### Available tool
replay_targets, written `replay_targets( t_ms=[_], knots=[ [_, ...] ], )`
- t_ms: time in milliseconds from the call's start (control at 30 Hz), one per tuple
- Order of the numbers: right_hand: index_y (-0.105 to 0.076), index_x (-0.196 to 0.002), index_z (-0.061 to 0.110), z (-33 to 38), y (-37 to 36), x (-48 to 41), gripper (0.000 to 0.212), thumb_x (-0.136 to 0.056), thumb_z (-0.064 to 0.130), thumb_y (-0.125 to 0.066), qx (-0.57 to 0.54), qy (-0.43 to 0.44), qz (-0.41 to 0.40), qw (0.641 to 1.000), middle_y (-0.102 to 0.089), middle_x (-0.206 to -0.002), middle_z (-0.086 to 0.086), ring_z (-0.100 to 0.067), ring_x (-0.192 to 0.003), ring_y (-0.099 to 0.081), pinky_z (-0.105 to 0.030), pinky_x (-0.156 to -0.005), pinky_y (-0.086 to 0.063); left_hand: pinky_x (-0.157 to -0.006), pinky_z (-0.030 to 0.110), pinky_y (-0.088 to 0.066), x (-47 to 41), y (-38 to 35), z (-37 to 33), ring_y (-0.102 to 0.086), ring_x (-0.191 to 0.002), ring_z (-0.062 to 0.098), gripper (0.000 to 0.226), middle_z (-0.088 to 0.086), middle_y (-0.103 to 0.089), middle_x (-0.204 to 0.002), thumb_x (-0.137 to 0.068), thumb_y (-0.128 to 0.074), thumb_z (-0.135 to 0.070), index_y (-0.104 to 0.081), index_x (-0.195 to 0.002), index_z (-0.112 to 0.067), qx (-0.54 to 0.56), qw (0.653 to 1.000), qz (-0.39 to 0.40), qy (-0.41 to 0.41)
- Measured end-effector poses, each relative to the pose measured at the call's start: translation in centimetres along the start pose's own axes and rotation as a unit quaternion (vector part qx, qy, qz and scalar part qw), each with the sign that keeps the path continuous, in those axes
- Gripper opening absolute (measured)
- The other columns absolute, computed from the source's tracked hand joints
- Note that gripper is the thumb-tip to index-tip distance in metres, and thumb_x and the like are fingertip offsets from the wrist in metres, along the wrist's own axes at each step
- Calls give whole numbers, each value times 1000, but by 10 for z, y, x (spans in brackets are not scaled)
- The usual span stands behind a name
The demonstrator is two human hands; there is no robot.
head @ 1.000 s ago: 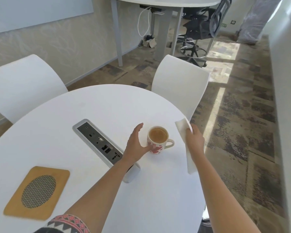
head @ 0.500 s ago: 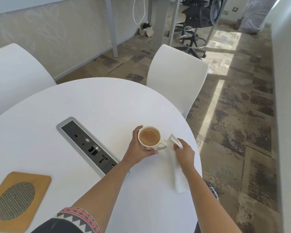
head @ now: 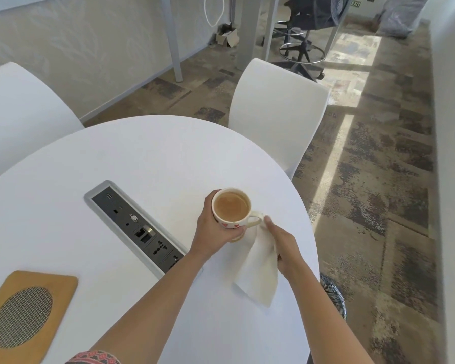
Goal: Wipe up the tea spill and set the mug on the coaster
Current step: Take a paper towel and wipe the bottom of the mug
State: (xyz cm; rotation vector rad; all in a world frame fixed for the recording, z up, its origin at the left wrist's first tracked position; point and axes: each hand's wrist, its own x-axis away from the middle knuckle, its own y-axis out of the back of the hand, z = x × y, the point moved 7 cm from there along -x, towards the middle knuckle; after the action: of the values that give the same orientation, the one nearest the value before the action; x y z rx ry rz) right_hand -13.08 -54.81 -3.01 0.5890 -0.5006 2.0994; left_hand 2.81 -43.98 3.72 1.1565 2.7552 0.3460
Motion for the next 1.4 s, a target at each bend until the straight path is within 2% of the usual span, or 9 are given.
replay_targets(
  t_ms=[100, 200, 333, 433, 567, 700, 933, 1200, 1400],
  knots=[
    [-72, -85, 18, -4, -2, 3, 41, -82, 57, -61, -21, -40, -56, 997, -75, -92, -4, -18, -83, -70, -32, -78, -55, -86, 12, -46, 0, 5, -22, -54, -111, -4, 85, -25, -57, -118, -51, -88, -25, -42, -121, -41, 0, 1000, -5, -19],
    [-71, -84, 16, -5, -18, 11, 7, -84, 23, -71, -52, -14, -47, 997, -72, -102, -13, -15, -75, -69, -26, -68, -56, -89, 12, -44, 2, 8, -44, -51, -114, -5, 91, -23, -55, -123, -51, -88, -24, -41, -128, -35, -7, 999, -4, -34],
    [-61, -109, 21, 0, -40, 21, 29, -85, 5, -66, -157, 16, 18, 987, -68, -112, -11, -27, -96, -65, -42, -86, -53, -90, 12, -44, 5, 12, -71, -52, -114, -2, 92, -21, -56, -124, -51, -90, -23, -41, -128, -34, -13, 998, -9, -54],
    [-63, -113, 14, 7, -54, 28, 30, -89, -3, -55, -199, 34, 59, 978, -75, -96, -4, -16, -78, -71, -27, -59, -57, -88, 12, -44, 10, 15, -87, -53, -112, -4, 88, -22, -57, -120, -50, -89, -21, -43, -124, -36, -15, 998, -16, -64],
    [-67, -107, 9, 16, -64, 36, 23, -93, 0, -51, -208, 59, 83, 973, -73, -94, -9, -20, -81, -71, -29, -59, -57, -87, 11, -44, 17, 18, -101, -53, -110, -5, 87, -23, -57, -119, -50, -89, -21, -43, -123, -37, -9, 998, -16, -67],
    [-71, -98, 10, 25, -73, 38, 26, -94, -1, -48, -215, 83, 94, 968, -74, -92, -8, -22, -86, -68, -34, -81, -55, -86, 11, -45, 26, 22, -111, -53, -108, -7, 86, -23, -58, -117, -51, -88, -20, -44, -122, -38, -8, 997, -16, -69],
    [-59, -120, 1, 41, -106, 52, 28, -93, 2, -50, -257, 105, 180, 944, -63, -117, -19, -33, -113, -57, -47, -101, -42, -85, 9, -45, 34, 25, -124, -53, -108, -5, 88, -20, -58, -119, -49, -89, -22, -44, -123, -34, -5, 997, -21, -71],
    [-61, -108, 6, 17, -99, 57, 29, -91, -12, -45, -227, 61, 190, 953, -74, -80, -5, -16, -71, -71, -25, -60, -57, -80, 0, -39, 29, 34, -135, -49, -101, -17, 88, -23, -56, -116, -50, -89, -24, -42, -123, -33, -26, 996, -18, -78],
    [-47, -116, 18, 17, -80, 48, 46, -74, 5, -62, -312, 37, 126, 941, -63, -110, -11, -31, -95, -55, -45, -78, -43, -78, 0, -41, 29, 42, -134, -50, -102, -15, 86, -24, -56, -116, -51, -89, -26, -42, -122, -35, -29, 997, -17, -73]
  ],
)
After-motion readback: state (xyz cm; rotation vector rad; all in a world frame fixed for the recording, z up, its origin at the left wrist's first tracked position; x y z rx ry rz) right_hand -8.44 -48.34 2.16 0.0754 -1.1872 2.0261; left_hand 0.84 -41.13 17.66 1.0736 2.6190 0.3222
